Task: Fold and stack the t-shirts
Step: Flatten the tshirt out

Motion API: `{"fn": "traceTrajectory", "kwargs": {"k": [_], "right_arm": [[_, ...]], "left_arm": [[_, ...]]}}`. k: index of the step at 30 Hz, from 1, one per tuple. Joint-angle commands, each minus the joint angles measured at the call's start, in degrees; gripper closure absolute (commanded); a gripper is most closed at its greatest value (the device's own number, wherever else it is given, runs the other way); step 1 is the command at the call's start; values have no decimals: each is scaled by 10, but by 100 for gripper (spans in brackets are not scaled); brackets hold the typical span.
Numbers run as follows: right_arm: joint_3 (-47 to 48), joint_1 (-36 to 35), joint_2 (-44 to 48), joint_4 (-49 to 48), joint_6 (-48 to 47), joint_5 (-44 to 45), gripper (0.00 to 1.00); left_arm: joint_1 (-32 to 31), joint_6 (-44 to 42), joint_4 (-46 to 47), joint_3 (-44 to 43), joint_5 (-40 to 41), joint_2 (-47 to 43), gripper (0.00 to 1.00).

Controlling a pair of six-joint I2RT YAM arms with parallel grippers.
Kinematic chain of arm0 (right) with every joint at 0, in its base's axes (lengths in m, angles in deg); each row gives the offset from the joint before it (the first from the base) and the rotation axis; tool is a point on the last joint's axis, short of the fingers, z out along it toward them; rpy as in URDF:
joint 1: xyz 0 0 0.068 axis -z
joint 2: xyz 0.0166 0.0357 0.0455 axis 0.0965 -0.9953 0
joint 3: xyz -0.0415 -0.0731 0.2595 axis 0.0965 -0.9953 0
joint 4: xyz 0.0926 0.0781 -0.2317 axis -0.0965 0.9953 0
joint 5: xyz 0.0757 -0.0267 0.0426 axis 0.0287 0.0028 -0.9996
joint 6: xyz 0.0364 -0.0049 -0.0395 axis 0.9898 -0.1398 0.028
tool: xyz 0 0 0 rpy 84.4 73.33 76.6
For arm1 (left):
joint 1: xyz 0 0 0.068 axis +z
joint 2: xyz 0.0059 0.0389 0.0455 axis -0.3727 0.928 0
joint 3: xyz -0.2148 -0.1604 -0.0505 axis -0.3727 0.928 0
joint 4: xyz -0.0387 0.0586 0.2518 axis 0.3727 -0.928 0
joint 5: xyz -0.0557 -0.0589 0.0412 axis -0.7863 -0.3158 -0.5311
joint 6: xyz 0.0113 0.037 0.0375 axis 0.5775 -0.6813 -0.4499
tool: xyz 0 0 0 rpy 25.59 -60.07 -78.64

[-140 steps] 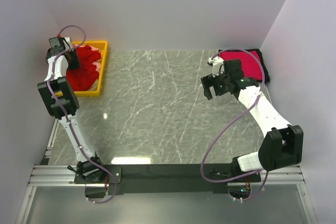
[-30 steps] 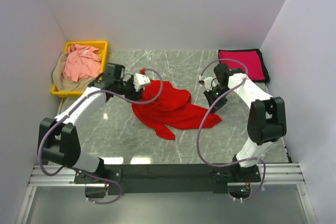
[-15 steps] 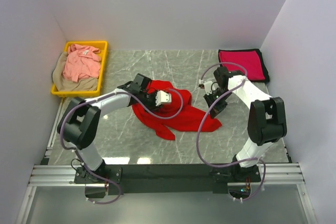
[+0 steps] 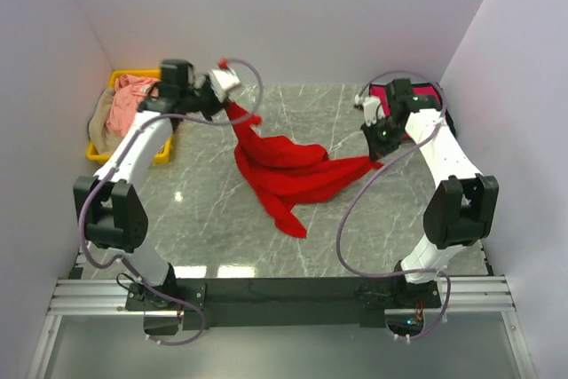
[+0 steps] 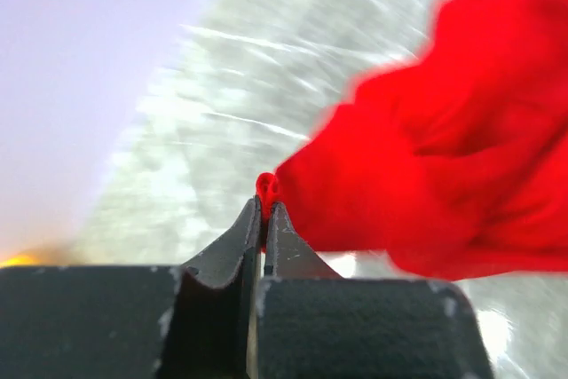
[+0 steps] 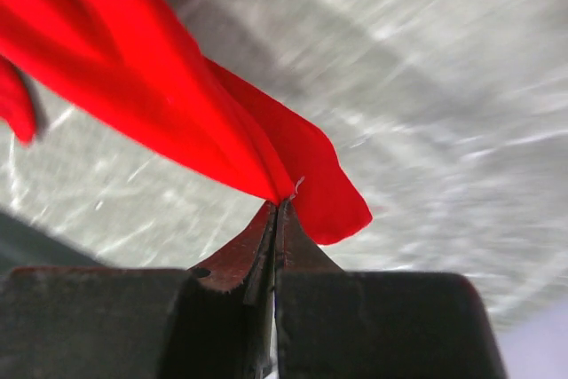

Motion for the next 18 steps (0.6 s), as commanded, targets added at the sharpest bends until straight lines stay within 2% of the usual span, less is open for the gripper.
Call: {"fn": "traceTrajectory", "kwargs": {"k": [1,5,8,11,14,15,17,18], "right_arm": [[75,6,36,-4,-21,34,100],[111,12,39,-55,-23,93,100],[131,20,38,-67,-46,120,100],[126,26,33,-18,-71,113,100],[59,26,60,13,-94,102,100],[19,27,76,20,-96,105,100],[-22,29,94,35,-112,108,100],[-63,30,114,35,-117,110,100]], "left_arm": [[34,81,10,-55,-52,-30,99],[73,167,89,-57,-37,-41,99],[101,215,112,-61,-19,-51,99],[141,229,56,-66,-32,-65,99],[170,175,-39,-22,-69,-105,99],[174,113,-120,-2,-72,-121,99],[185,35,-210,62,-76,-172,99],[188,-38,-283,86,-67,-190,99]]}}
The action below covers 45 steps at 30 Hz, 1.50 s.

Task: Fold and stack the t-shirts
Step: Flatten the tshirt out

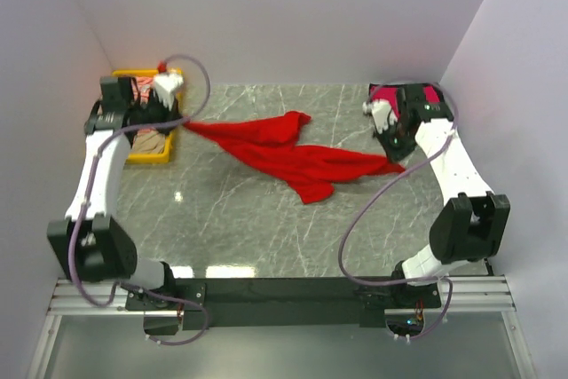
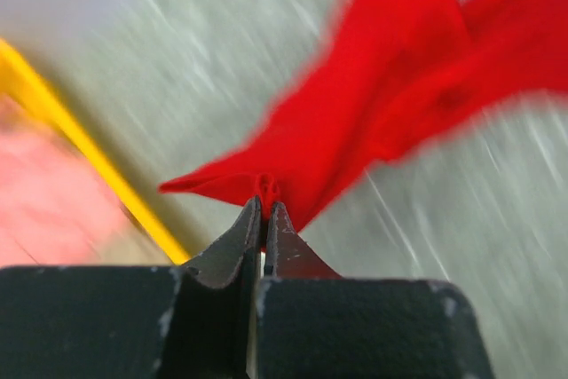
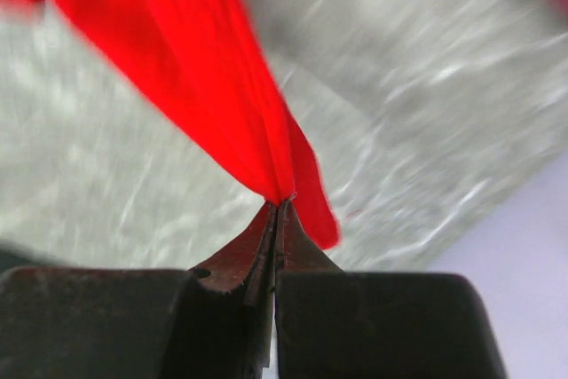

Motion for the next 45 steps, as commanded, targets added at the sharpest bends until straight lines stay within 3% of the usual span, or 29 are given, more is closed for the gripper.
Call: {"fn": "traceTrajectory", "kwargs": {"k": [1,3,5,10,11,12,13,15,17,20,21,23,31,34,38,45], "right_arm": [[-85,7,66,47,-41,13,100],[-143,8,88,48,-55,23,100],[-188,8,96,45,-67,35,100],[-211,9,61,32,-66,40,100],[-201,10,53,31,-64,38,100],[-193,10,39,33,-63,34,100],[-185,12,32,33,-62,33,100],[-161,14,14,39,-62,32,100],[-143,20,-2,40,-61,29,100],[-112,25,-20,47,-52,13,100],[-104,25,-31,54,-49,7,100],[-87,26,-41,62,-44,-2,100],[-49,27,-64,71,-23,-26,100],[-43,27,-69,70,-18,-28,100],[-45,27,-74,63,-17,-22,100],[-28,27,-93,61,-10,-14,100]], "left_arm": [[7,-181,-245,83,-14,-97,99],[17,-270,-303,162,39,-151,99],[33,-307,-348,236,78,-191,99],[45,-317,-268,344,197,-205,97],[46,-298,-252,340,196,-193,84],[46,-286,-244,327,185,-183,79],[46,-276,-242,281,131,-172,73],[46,-236,-238,227,64,-130,47],[11,-146,-180,154,12,-77,31],[-94,-67,-96,78,43,6,28],[-110,-7,-37,60,43,28,28],[-146,61,-11,-14,33,113,27],[-206,152,-81,-413,73,440,23],[-216,189,-77,-435,87,472,23],[-224,208,-66,-401,99,486,23],[-233,250,-78,-368,51,504,29]]}}
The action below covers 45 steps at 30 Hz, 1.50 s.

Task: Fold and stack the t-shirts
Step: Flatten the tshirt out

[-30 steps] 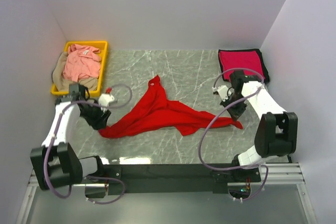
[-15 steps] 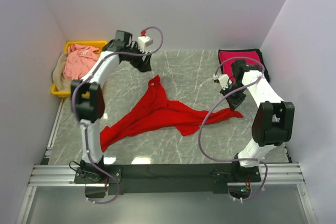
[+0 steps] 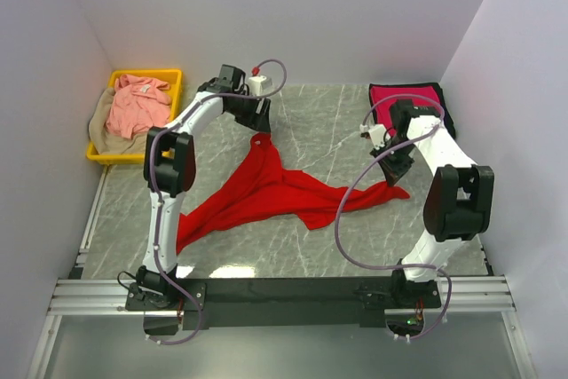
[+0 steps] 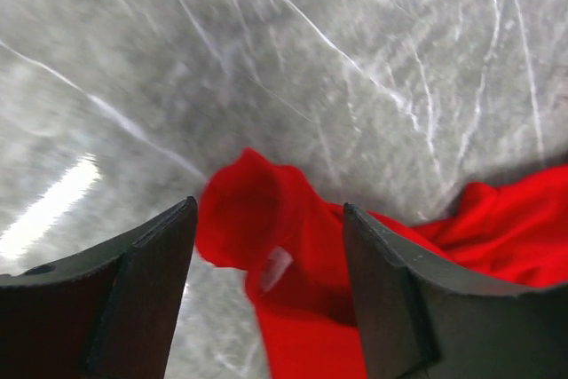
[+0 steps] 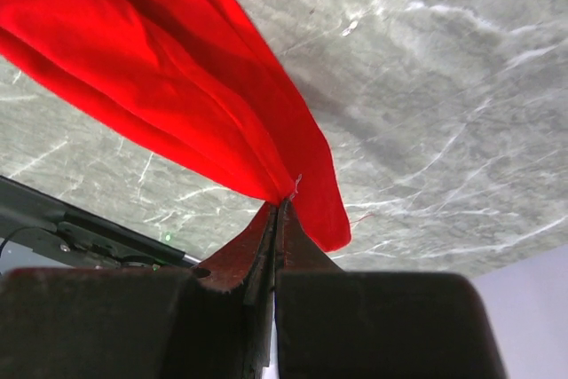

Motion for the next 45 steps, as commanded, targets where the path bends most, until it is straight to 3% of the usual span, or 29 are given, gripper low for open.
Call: {"fn": "traceTrajectory", "kwargs": {"k": [1,4,7,8,11,15,18,19,20,21,22,25,27,30,31,35,38,40,45], "right_arm": [[37,4,-10,6,8,3,100],[50,4,-13,10,7,8,100],[65,4,-14,10,4,16,100],[69,4,-15,10,5,18,100],[90,4,-22,1,9,29,100],[132,34,-29,-1,12,44,100],[150,48,-29,11,-4,49,100],[149,49,-28,14,-8,51,100],[145,49,-23,20,-14,51,100],[140,48,-21,23,-26,49,100],[124,48,-17,24,-32,48,100],[67,48,0,13,-56,60,100],[36,46,7,1,-69,70,100],[-13,36,11,-4,-80,61,100],[-35,31,14,-6,-81,59,100],[-80,10,28,-11,-93,51,100],[-93,-10,35,-14,-94,48,100],[-95,-10,37,-14,-93,43,100],[-107,-9,50,-24,-99,43,100]], "left_arm": [[-6,37,-12,-4,-27,17,30],[-6,49,-30,-23,-30,37,38],[-5,49,-48,-53,-44,42,64],[-4,45,-49,-61,-50,39,85],[16,33,-51,-91,-82,4,99],[84,-38,-58,-40,-180,-111,99],[140,-232,-184,46,-223,-222,100],[155,-366,-243,73,-213,-269,100],[162,-430,-293,108,-203,-292,100],[163,-482,-368,196,-185,-315,99],[183,-525,-385,250,-170,-368,99],[216,-619,-377,457,-107,-474,99],[226,-644,-316,587,-42,-522,99],[231,-666,-245,713,21,-587,98],[231,-662,-214,731,27,-604,90],[231,-636,-227,716,8,-610,65],[231,-603,-270,604,-68,-591,48],[211,-536,-263,556,-119,-567,43],[116,-377,-149,442,-146,-481,41]]}}
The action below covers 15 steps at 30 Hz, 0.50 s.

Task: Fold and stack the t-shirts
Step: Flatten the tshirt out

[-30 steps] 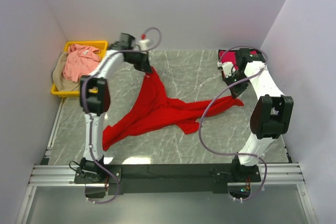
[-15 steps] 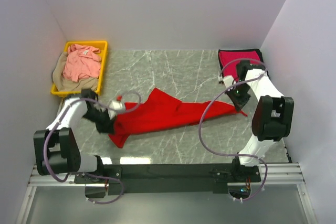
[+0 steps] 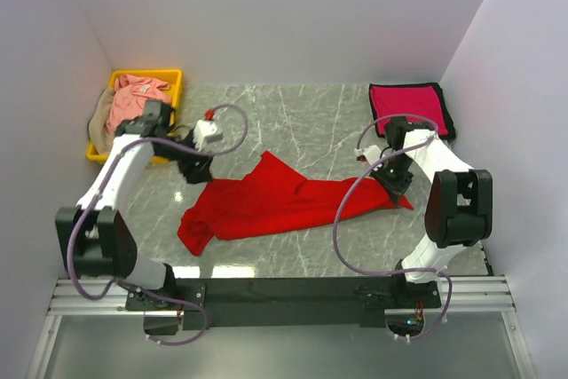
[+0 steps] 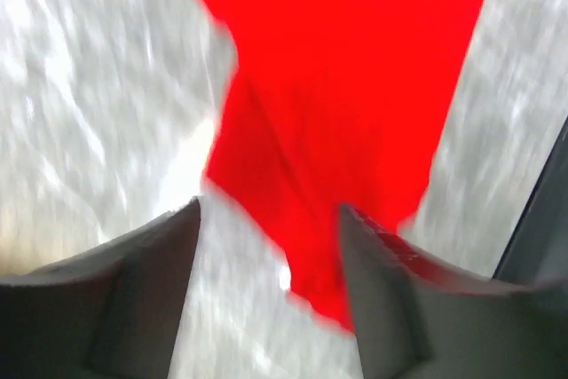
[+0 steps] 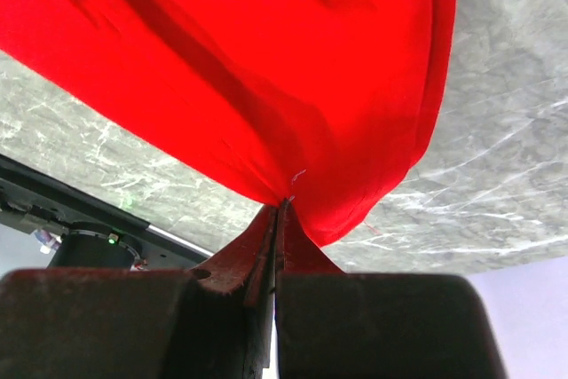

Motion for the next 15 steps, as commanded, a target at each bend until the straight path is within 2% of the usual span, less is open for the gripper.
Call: {"fn": "traceTrajectory", "kwargs": {"k": [1,2,3,4,7,11,15], "right_arm": [[-11,2,31,-9,-14,2,100],[-12,3,32,-8,-13,0,100],[-13,3,34,-8,-11,-4,100],[-13,3,37,-9,-9,-8,100],[-10,2,29,-19,1,-15,100],[8,3,2,-32,13,-10,100],[18,3,-8,-33,13,-7,100]], "left_arm": [[-56,156,83,-63,-62,65,28],[-69,185,113,-73,-39,81,20],[-93,221,187,-81,-22,109,20],[-104,280,227,-85,-5,124,20],[-153,377,343,-111,63,190,23],[-189,443,340,-213,120,298,29],[-208,473,347,-248,138,367,25]]}}
